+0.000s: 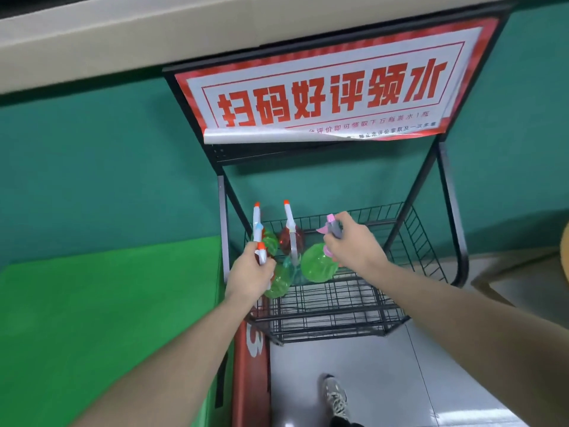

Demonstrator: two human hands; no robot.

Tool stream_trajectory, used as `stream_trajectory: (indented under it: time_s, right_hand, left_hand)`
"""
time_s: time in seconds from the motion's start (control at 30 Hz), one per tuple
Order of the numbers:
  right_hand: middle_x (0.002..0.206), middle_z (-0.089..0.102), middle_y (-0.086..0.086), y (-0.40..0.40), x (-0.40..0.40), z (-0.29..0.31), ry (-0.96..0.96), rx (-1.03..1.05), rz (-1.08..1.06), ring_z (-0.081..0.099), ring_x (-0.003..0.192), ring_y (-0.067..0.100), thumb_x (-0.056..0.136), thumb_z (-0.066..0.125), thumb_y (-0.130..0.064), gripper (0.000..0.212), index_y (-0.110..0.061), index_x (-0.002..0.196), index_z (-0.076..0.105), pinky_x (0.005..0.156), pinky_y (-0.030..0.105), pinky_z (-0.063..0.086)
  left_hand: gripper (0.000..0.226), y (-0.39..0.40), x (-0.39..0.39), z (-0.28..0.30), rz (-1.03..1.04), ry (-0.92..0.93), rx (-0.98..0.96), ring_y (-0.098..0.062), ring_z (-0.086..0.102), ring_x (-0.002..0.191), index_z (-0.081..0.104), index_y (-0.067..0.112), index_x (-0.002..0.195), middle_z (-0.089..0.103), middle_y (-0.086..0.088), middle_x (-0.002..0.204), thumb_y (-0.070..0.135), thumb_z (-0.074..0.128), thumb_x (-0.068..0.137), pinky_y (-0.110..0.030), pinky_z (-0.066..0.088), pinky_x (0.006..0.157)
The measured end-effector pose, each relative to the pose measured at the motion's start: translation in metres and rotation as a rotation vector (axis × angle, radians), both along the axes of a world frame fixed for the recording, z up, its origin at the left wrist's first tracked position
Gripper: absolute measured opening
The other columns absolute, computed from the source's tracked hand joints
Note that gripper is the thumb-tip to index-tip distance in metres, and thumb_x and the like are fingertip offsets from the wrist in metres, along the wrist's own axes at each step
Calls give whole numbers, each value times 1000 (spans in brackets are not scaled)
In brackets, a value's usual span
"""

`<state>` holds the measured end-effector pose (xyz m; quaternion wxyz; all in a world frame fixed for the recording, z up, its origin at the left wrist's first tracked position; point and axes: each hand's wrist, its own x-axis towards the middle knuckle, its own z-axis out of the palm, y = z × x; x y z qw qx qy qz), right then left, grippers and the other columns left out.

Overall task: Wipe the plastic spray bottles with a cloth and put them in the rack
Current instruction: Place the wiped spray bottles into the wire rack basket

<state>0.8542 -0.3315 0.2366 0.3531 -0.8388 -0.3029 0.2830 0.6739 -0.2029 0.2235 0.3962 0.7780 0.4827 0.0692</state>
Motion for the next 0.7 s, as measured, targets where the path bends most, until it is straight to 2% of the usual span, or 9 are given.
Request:
stream_trajectory:
  time_s: [0.13, 0.23, 0.33, 0.43, 0.57, 0.7]
  right_hand:
    - [81, 72, 0, 0, -6, -15, 39, -45, 29, 72, 71, 25, 95, 50, -33, 14, -27, 108, 50, 65, 50, 61]
    - [81, 71, 4, 4, -13, -29, 59, -69, 43, 72, 73, 26, 91, 49, -33, 17, -29, 108, 50, 64, 50, 61]
    - [80, 71, 5, 9, -23, -43, 84, -93, 66, 72, 72, 27, 93, 49, -31, 18, -27, 111, 49, 66, 49, 61]
    - [81, 71, 4, 12, -36, -54, 84, -117, 102, 71, 71, 26, 96, 48, -29, 20, -25, 116, 47, 66, 48, 61]
    - [76, 67, 4, 17, -50, -62, 51, -161, 138, 66, 64, 23, 100, 48, -28, 23, -24, 122, 43, 56, 37, 52]
    - [79, 66, 6, 22, -64, -73, 76, -176, 164, 65, 70, 26, 102, 47, -31, 26, -22, 125, 40, 57, 38, 48]
  left_hand:
    - [12, 5, 0, -8, 2, 41, -30, -15, 63, 59, 52, 19, 110, 72, -9, 85, 16, 57, 100, -16, 46, 44]
    - [19, 9, -5, -16, -4, 63, -56, -19, 69, 63, 52, 24, 115, 73, -8, 84, 16, 57, 99, -28, 57, 54]
    - [18, 12, -12, -25, -29, 125, -55, -18, 64, 60, 49, 25, 114, 72, -10, 85, 15, 55, 100, -31, 52, 51]
    - [17, 14, -22, -34, -44, 185, -45, -21, 63, 62, 50, 25, 109, 72, -12, 88, 14, 56, 99, -34, 51, 54]
    - [14, 17, -31, -46, -39, 237, -3, -20, 63, 65, 53, 19, 109, 71, -8, 84, 12, 56, 97, -28, 42, 51]
    - [11, 16, -27, -53, -43, 255, 0, -24, 67, 66, 51, 19, 106, 70, -7, 82, 11, 53, 98, -29, 46, 53]
